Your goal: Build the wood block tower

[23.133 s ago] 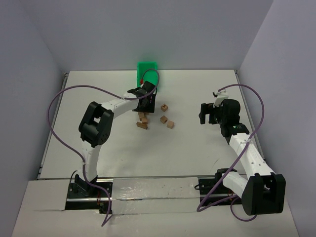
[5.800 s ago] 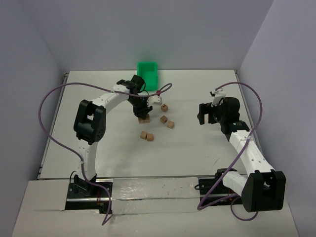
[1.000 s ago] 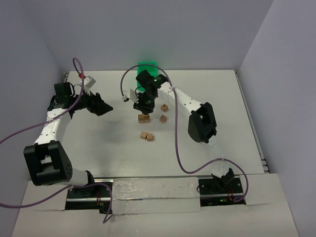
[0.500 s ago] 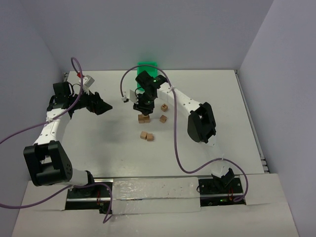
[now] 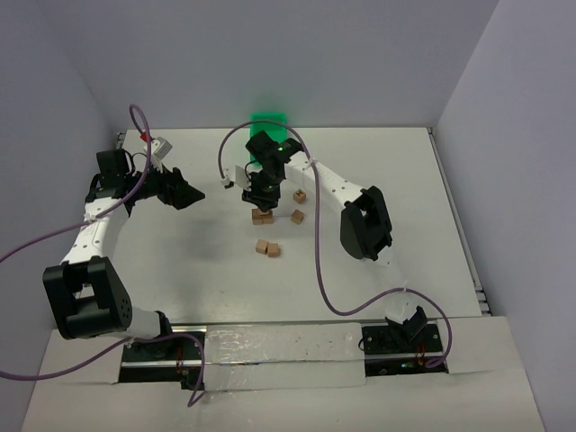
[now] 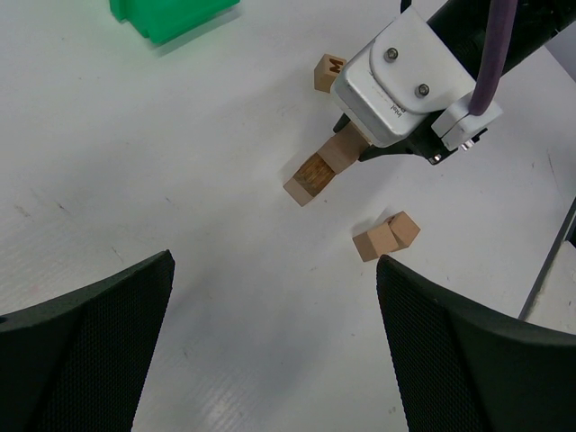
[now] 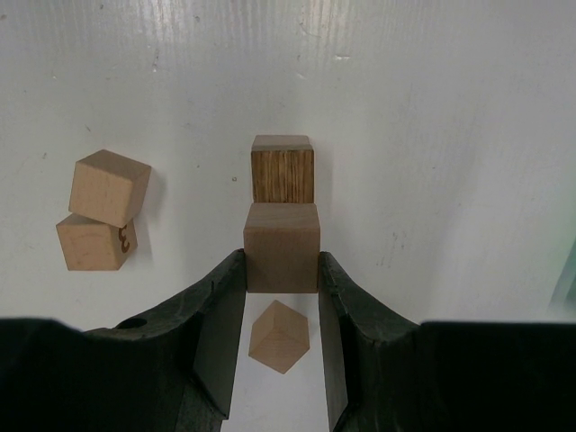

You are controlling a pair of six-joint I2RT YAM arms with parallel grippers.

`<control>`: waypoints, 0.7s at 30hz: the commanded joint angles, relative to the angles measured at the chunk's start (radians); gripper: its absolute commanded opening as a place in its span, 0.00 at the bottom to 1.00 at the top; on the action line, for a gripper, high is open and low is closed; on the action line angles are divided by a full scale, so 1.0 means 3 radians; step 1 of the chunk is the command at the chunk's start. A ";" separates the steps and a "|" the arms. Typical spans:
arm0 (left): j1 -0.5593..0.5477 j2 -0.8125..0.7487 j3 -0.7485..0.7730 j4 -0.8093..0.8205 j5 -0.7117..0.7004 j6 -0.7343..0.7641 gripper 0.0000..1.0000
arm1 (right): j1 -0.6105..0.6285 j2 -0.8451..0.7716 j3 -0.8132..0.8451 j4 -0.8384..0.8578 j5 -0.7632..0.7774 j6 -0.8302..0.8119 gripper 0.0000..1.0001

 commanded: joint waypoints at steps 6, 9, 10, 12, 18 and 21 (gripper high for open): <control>0.0018 -0.0040 0.0071 0.0076 0.0127 0.0015 0.99 | 0.0050 0.0058 0.0053 0.0099 -0.0050 -0.0012 0.16; 0.0018 -0.0030 0.0076 0.0061 0.0127 0.0020 0.99 | 0.0051 0.0062 0.0047 0.0115 -0.0049 -0.0012 0.16; 0.0020 -0.0027 0.0077 0.0061 0.0127 0.0025 0.99 | 0.0048 0.0065 0.0047 0.0117 -0.0049 -0.0015 0.16; 0.0018 -0.0024 0.0073 0.0061 0.0131 0.0030 0.99 | 0.0054 0.0076 0.0043 0.0120 -0.0045 -0.0022 0.17; 0.0018 -0.0014 0.0087 0.0037 0.0153 0.0053 0.99 | 0.0056 0.0081 -0.0010 0.0167 -0.0022 -0.0033 0.18; 0.0023 -0.0016 0.0084 0.0033 0.0153 0.0058 0.99 | 0.0056 0.0095 -0.0019 0.0179 -0.0009 -0.0033 0.19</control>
